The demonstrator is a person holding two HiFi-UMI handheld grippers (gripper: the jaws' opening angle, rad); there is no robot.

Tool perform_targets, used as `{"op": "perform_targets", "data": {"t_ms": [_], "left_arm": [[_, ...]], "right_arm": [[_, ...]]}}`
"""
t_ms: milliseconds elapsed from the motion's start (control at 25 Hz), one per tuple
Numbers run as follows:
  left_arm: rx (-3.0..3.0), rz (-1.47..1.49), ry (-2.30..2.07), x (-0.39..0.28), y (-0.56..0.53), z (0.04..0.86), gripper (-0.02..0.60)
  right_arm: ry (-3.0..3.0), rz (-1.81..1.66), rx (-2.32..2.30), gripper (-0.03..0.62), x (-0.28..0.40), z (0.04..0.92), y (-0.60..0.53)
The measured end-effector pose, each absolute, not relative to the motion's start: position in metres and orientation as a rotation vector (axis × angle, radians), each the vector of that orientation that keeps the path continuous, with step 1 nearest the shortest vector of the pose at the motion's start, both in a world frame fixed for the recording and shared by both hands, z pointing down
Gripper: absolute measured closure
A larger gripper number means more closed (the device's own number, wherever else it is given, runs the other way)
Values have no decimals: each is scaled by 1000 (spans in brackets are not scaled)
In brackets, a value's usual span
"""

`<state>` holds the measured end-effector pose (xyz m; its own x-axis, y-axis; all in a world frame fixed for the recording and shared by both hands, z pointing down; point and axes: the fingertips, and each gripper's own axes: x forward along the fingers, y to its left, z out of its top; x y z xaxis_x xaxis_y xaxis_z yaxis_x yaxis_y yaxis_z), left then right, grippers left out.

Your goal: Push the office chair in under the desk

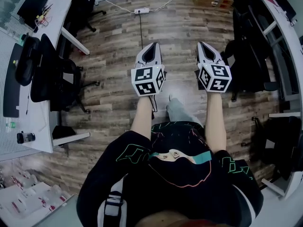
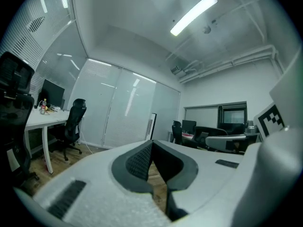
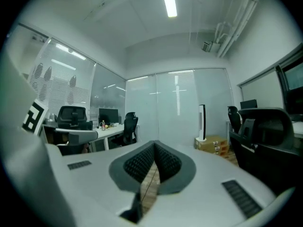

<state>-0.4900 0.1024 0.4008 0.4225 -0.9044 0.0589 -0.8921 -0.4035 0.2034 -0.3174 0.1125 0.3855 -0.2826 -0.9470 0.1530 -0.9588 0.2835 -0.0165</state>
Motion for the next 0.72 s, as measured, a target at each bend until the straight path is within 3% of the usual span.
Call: {"op": "perform_targets", "data": {"t_ms": [720], "left_arm": [[2484, -83, -1765, -466, -131, 365, 574]], "right_arm": [[-2612, 101, 1685, 589, -299, 347, -150]]}}
